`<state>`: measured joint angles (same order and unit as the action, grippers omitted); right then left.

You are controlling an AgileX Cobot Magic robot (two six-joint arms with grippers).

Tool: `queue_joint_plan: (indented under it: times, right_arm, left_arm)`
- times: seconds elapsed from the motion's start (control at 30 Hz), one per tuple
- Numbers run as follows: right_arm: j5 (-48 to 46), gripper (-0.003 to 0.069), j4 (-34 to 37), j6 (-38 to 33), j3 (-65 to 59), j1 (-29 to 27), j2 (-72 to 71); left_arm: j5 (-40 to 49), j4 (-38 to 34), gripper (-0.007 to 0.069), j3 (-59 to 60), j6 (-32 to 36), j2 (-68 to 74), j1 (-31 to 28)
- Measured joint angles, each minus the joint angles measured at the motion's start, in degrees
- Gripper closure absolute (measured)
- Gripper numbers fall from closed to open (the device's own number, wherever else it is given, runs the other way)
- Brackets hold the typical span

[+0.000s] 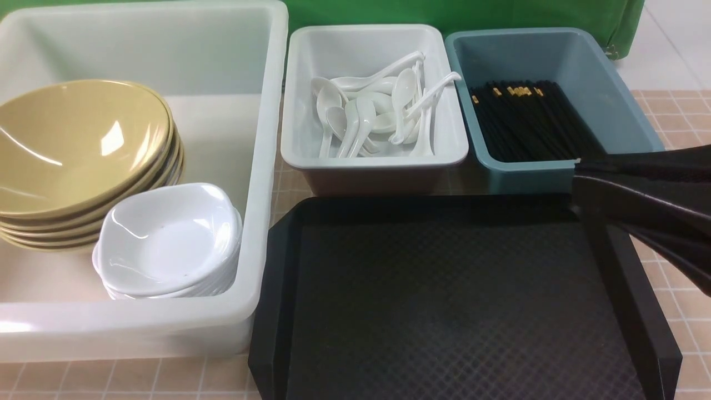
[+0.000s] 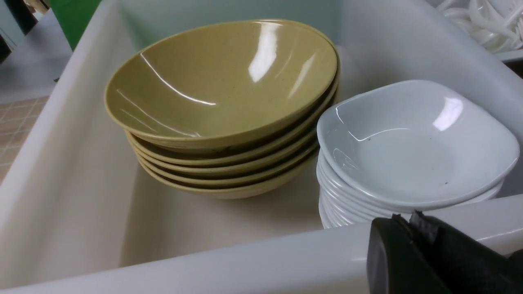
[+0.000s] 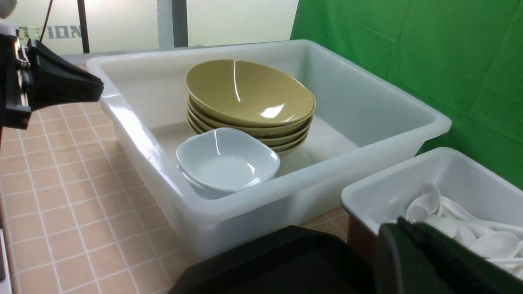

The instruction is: On brown table put chopsticks spoon bowls plates into blue grey white boxes.

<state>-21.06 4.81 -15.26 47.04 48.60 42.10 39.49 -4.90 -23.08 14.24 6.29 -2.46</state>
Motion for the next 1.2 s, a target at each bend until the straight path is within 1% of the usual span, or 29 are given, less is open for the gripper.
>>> queue_joint_plan:
  times: [0.2, 0.3, 0.4, 0.43, 0.5, 0.57, 0.6, 0.63, 0.67, 0.73, 0.77, 0.8, 0.83, 0.93, 0.97, 1.0, 1.07, 1.2]
  right_arm:
    - [0.19, 0.0609, 0.0, 0.0, -0.18, 0.0, 0.0]
    - [1.57, 0.0607, 0.05, -0.12, -2.24, 0.0, -1.08]
    - [5.7, 0.0607, 0.72, -0.12, -7.54, -0.75, -4.64]
    - [8.72, 0.0608, 0.85, 0.09, -10.56, -2.14, -6.29]
    - [11.85, 0.061, 0.85, 0.57, -13.29, -3.9, -8.05]
    - [19.47, 0.061, 0.96, 3.79, -20.12, -10.77, -12.8]
    - [22.01, 0.0611, 1.02, 5.47, -22.36, -13.37, -14.25]
    - [23.84, 0.0612, 1.13, 6.98, -26.17, -17.54, -16.49]
    - [25.03, 0.0612, 1.18, 8.08, -28.21, -20.42, -17.97]
    - [25.79, 0.0612, 1.24, 9.17, -32.1, -27.04, -21.38]
    - [25.72, 0.0612, 1.18, 9.38, -35.33, -31.32, -23.84]
    - [25.54, 0.0612, 1.18, 9.49, -35.76, -32.7, -24.71]
    - [24.86, 0.0612, 1.03, 9.48, -38.67, -36.69, -27.58]
    - [21.06, 0.0612, -0.53, 9.87, -43.66, -45.27, -35.17]
    - [20.32, 0.0612, -0.78, 10.08, -44.17, -46.28, -36.14]
    - [18.0, 0.0612, -1.74, 11.15, -45.61, -49.05, -38.94]
    - [14.02, 0.0612, -4.27, 14.91, -47.77, -52.91, -42.13]
    - [8.82, 0.0612, -8.37, 21.12, -48.66, -54.2, -42.74]
  left_arm:
    - [0.0, 0.0, 0.0623, 0.0, 0.07, 0.0, 0.0]
    - [0.04, 0.0, 0.0623, 0.0, -0.04, 0.0, 0.0]
    - [0.04, 0.0, 0.0623, 0.0, -0.11, 0.0, 0.0]
    - [0.04, 0.0, 0.0623, 0.0, -0.11, 0.0, 0.0]
    - [0.04, 0.0, 0.0623, 0.0, -0.11, -0.06, 0.0]
    - [0.04, 0.0, 0.0623, 0.0, -0.11, -0.06, 0.0]
    - [0.04, 0.0, 0.0623, 0.0, -0.11, -0.06, 0.0]
    - [0.04, 0.0, 0.0623, 0.0, -0.11, -0.06, 0.0]
    - [0.04, 0.0, 0.0623, 0.0, -0.11, -0.06, 0.0]
    - [0.04, 0.0, 0.0623, 0.0, -0.11, -0.06, 0.0]
    - [0.04, 0.0, 0.0623, 0.0, -0.11, -0.06, 0.0]
    - [0.04, 0.0, 0.0623, 0.0, -0.11, -0.06, 0.0]
    - [0.04, 0.0, 0.0623, 0.0, -0.11, -0.06, 0.02]
    - [0.04, 0.0, 0.0623, 0.0, -0.17, -0.06, 0.02]
    - [0.04, 0.0, 0.0623, 0.0, -0.17, -0.06, 0.02]
    - [0.04, 0.0, 0.0623, 0.0, -0.22, -0.06, 0.02]
    - [0.04, 0.0, 0.0623, 0.0, -0.24, -0.06, 0.02]
    - [0.11, 0.0, 0.0623, 0.0, -0.24, -0.17, 0.02]
